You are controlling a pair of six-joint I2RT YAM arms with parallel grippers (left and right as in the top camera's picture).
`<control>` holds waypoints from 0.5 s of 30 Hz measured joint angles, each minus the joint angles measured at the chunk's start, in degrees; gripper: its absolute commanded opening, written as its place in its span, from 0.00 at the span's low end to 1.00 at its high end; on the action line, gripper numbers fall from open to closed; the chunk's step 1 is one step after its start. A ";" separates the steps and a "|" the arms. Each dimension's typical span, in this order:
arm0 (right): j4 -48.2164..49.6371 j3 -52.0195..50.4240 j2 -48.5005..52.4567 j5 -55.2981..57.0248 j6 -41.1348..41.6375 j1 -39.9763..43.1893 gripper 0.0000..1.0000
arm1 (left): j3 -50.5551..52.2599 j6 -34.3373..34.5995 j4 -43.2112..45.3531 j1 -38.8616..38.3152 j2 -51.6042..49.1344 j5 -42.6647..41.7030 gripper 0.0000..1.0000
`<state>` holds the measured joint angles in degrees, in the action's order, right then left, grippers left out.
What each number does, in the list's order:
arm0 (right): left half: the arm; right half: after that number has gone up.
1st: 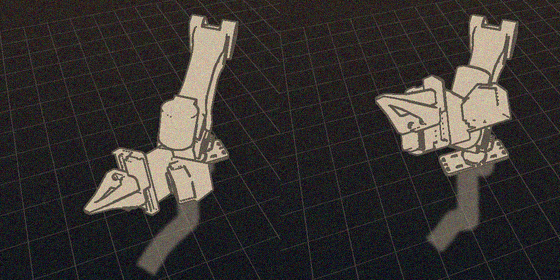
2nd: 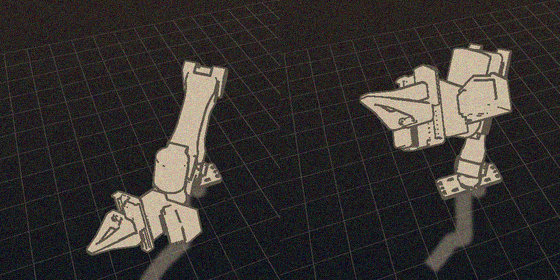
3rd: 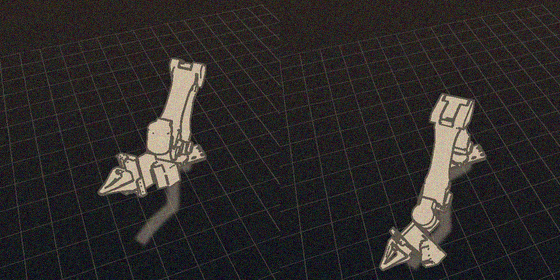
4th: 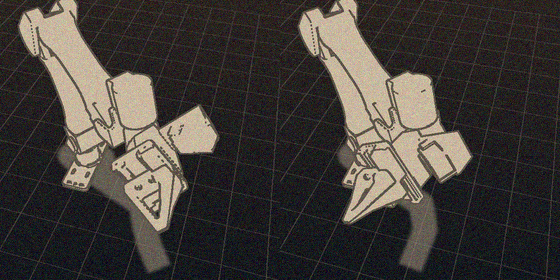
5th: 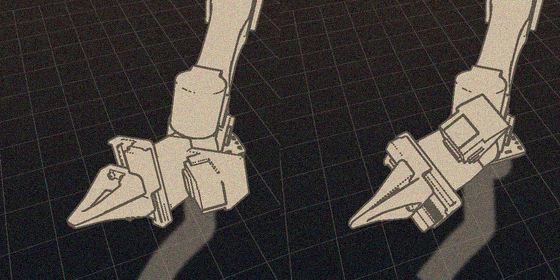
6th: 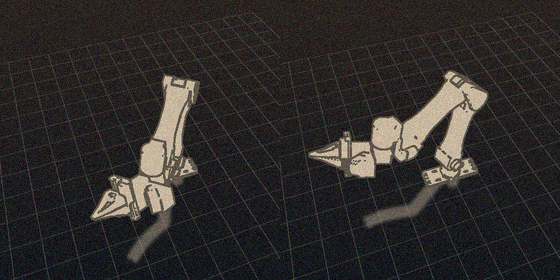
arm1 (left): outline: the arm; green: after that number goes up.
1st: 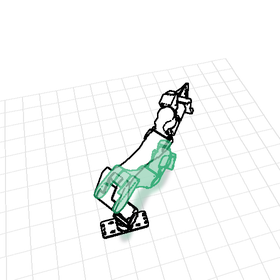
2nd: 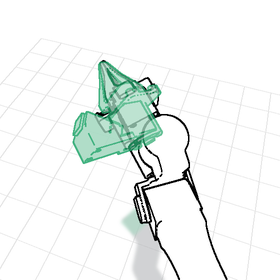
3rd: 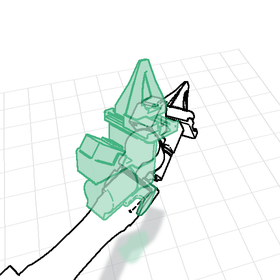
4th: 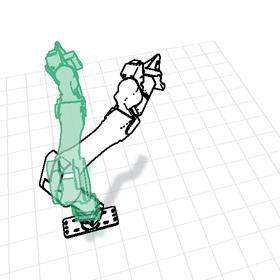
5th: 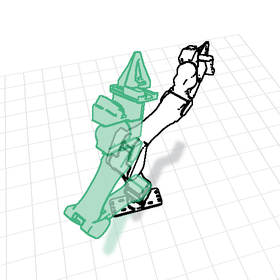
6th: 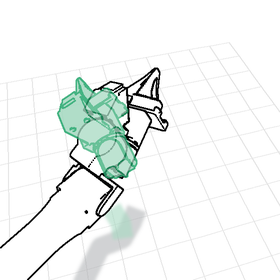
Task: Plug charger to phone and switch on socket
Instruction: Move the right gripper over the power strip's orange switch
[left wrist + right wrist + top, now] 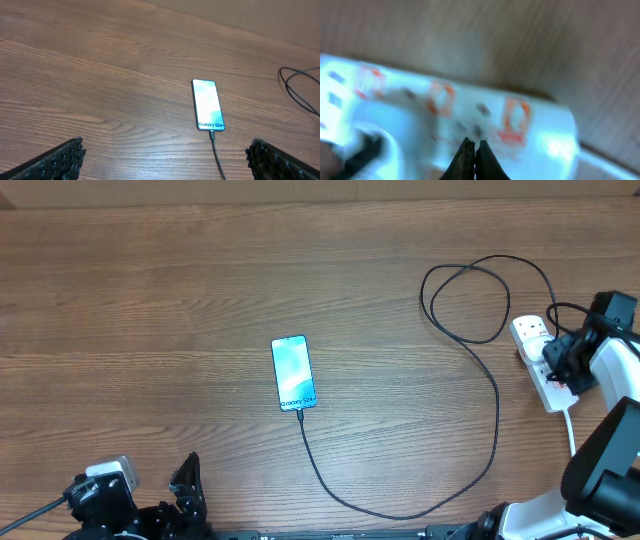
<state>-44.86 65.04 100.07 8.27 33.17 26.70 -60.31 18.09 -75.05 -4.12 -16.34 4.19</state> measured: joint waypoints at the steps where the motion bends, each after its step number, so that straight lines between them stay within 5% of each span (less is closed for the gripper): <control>1: -2.62 1.03 0.22 -0.22 0.00 0.13 0.04 | 0.00 0.00 0.00 0.00 0.00 -0.02 1.00; 9: -24.24 24.52 2.40 -2.89 -3.89 4.48 0.04 | 0.02 0.00 0.00 0.00 0.00 0.02 0.99; 15: -26.73 30.01 3.19 -4.90 -6.34 8.04 0.04 | 0.02 0.00 0.02 0.00 0.00 0.17 0.99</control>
<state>-71.59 95.04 103.26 3.38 26.83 34.74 -60.29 18.09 -75.02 -4.12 -16.34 4.36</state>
